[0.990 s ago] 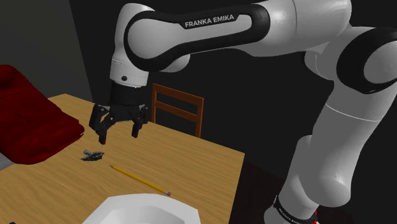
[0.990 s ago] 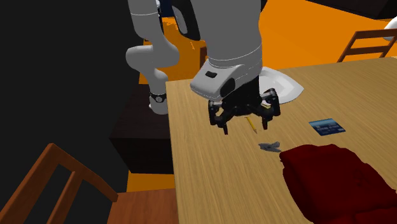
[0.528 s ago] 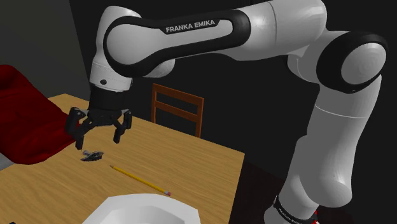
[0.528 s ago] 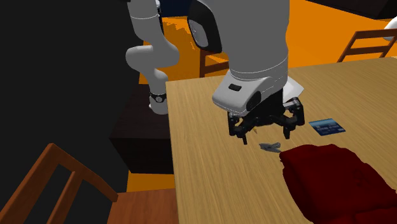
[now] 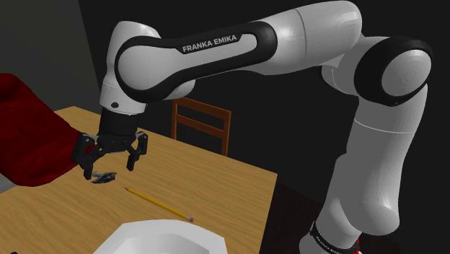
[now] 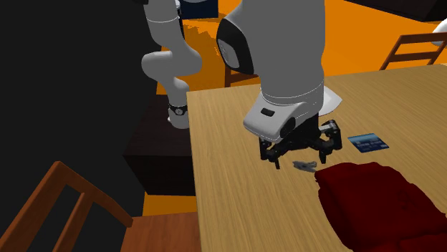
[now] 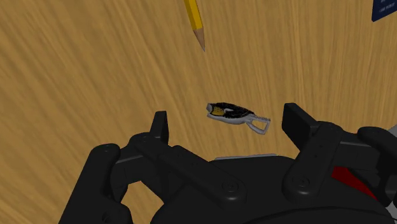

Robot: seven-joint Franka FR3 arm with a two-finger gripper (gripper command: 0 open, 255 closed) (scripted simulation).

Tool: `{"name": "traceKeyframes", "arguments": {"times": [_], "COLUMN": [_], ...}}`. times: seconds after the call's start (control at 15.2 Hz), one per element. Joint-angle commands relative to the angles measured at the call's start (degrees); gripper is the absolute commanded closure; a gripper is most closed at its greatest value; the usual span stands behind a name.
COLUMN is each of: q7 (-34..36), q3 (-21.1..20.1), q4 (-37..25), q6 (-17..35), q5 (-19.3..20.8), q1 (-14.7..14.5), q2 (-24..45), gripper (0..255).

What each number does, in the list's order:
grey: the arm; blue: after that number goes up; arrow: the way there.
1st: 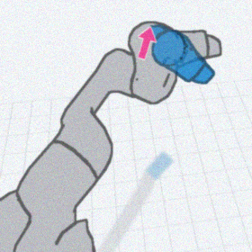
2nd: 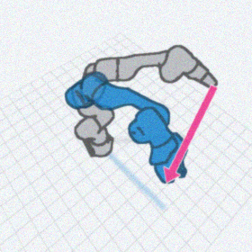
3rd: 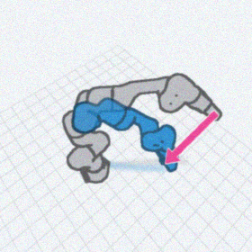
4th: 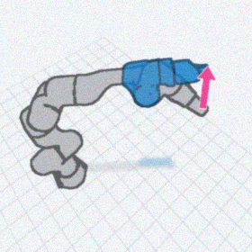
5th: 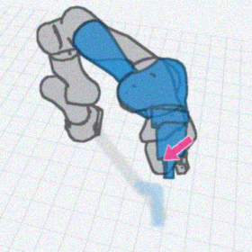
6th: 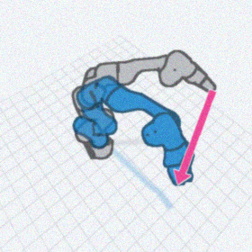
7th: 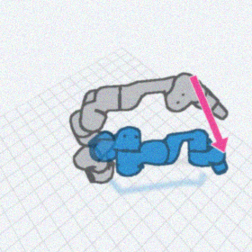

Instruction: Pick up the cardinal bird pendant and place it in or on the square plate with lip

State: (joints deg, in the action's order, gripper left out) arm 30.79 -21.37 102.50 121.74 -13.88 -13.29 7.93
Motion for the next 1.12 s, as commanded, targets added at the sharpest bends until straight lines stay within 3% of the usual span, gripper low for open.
{"name": "traceKeyframes", "arguments": {"times": [0.0, 0.13, 0.2, 0.79, 1.06], "q7": [0.0, 0.0, 0.0, 0.0, 0.66], "q3": [0.0, 0.0, 0.0, 0.0, 0.04], "q4": [0.01, 0.01, 0.01, 0.01, -2.49], "q6": [0.03, 0.02, 0.02, 0.03, -2.85], "q5": [0.0, 0.0, 0.0, 0.0, 0.2], "q1": [0.0, 0.0, 0.0, -0.01, 0.06], "q2": [0.01, 0.01, 0.01, 0.01, -0.45], "gripper": [0, 0, 255, 255, 255]}}
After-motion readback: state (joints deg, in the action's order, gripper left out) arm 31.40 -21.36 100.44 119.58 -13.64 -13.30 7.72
